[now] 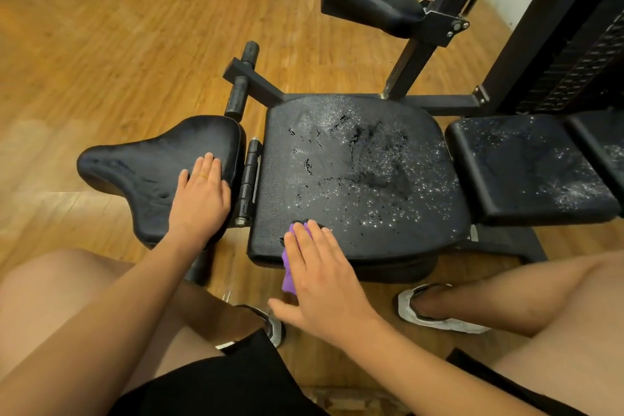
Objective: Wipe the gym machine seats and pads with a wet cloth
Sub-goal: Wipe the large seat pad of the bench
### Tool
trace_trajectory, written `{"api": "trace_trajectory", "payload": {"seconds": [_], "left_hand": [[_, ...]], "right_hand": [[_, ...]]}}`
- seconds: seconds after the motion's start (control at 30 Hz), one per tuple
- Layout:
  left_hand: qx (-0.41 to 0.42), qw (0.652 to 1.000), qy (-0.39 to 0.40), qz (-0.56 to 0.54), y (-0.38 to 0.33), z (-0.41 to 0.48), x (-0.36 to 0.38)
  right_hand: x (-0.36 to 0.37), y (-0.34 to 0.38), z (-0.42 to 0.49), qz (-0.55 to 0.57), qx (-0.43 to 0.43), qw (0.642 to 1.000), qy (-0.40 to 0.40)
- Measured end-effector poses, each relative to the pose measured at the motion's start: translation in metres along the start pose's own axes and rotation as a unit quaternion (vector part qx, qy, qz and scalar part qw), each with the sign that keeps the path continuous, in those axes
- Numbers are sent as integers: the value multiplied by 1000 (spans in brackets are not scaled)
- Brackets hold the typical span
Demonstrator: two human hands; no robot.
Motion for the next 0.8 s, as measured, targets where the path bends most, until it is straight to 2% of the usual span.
{"api": "trace_trajectory", "payload": {"seconds": [0.1,0.17,0.27,0.43,0.53,0.63,0.7,0.8], "left_hand": [[-2,1000,2,1,0,-2,-1],[-1,1000,1,3,0,-2,-2],[1,1000,5,4,2,-1,-1],[3,1000,7,-9,-1,-2,-1],[-1,1000,4,-11,-3,-1,-1],[-2,1000,2,-12,-3,-2,-1],[0,1000,3,-10,-3,-2,-1],[-3,1000,7,-12,-4,-3,-1]], "right_hand": [[6,0,9,-14,5,999,-52],[6,-6,9,-21,-22,993,-110],[6,-22,-5,-30,-65,987,-145],[0,-85,-70,-18,0,990,-137],[-8,-125,-109,0,71,994,-84],[-8,-119,-104,22,115,991,-71],[-7,-92,-82,22,102,991,-85],[-10,-43,-38,6,32,995,-99]]}}
Point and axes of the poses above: each hand's wrist, its own z-axis towards the middle knuckle, its own x-axis out of the palm, y = z × x, the point moved 4 cm from there along z, towards the middle knuckle, and after that the axes turned 15 degrees about -x, right-handed, at the moved point
